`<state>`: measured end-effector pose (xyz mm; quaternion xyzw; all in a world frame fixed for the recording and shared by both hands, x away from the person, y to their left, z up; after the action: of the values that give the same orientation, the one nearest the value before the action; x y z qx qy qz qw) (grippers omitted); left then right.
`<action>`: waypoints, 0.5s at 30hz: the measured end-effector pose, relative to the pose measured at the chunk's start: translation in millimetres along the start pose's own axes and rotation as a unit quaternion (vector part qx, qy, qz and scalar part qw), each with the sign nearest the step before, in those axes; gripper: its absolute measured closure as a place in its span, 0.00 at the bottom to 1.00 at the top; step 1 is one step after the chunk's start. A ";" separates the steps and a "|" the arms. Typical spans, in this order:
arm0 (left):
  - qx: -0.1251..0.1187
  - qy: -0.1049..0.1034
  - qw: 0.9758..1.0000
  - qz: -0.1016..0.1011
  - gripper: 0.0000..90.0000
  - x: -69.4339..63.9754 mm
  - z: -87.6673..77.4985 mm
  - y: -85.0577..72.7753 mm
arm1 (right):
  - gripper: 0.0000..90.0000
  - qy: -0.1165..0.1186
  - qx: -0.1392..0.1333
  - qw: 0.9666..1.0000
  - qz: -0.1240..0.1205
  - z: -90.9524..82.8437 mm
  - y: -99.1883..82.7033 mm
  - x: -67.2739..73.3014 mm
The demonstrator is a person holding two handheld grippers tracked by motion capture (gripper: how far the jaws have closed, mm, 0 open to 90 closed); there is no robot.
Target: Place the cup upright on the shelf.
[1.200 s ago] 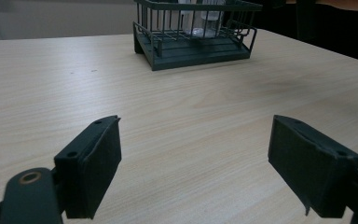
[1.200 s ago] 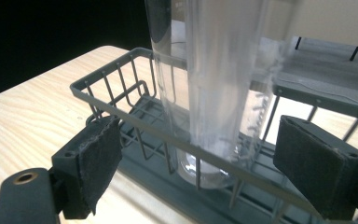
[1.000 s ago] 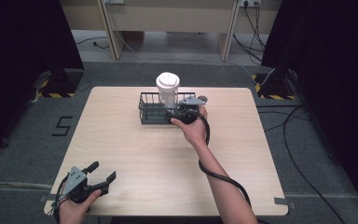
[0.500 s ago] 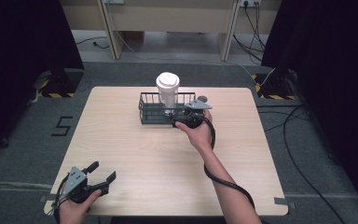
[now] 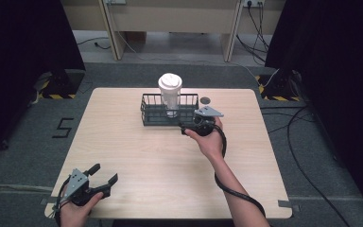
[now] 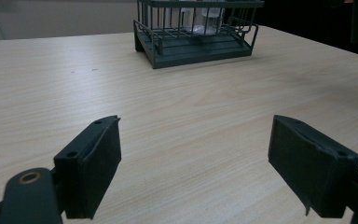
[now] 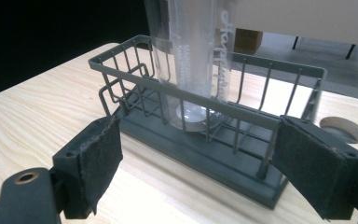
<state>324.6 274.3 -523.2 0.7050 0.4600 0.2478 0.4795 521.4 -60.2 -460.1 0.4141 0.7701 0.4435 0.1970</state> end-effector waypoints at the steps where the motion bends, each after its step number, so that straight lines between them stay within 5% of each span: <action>1: 0.000 0.000 1.000 0.000 0.18 0.0 0.0 -0.1 | 0.18 0.000 0.000 1.000 0.000 0.0 0.0 0.0; 15: 0.002 0.003 1.000 0.001 0.18 0.2 0.3 -0.4 | 0.18 -0.005 0.003 1.000 0.002 -26.4 -24.0 -9.7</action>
<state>324.7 274.4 -523.7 0.7059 0.4608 0.2495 0.4766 498.1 -88.1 -467.1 0.4187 0.7695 0.4395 0.1986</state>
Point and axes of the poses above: each handheld gripper's, and its own axes: z roughly forward along the jaws, y roughly out of its top, x roughly to its left, the point moved 5 cm from there along z, roughly forward along the jaws, and after that the axes turned 9 degrees about x, right-handed, at the moved point
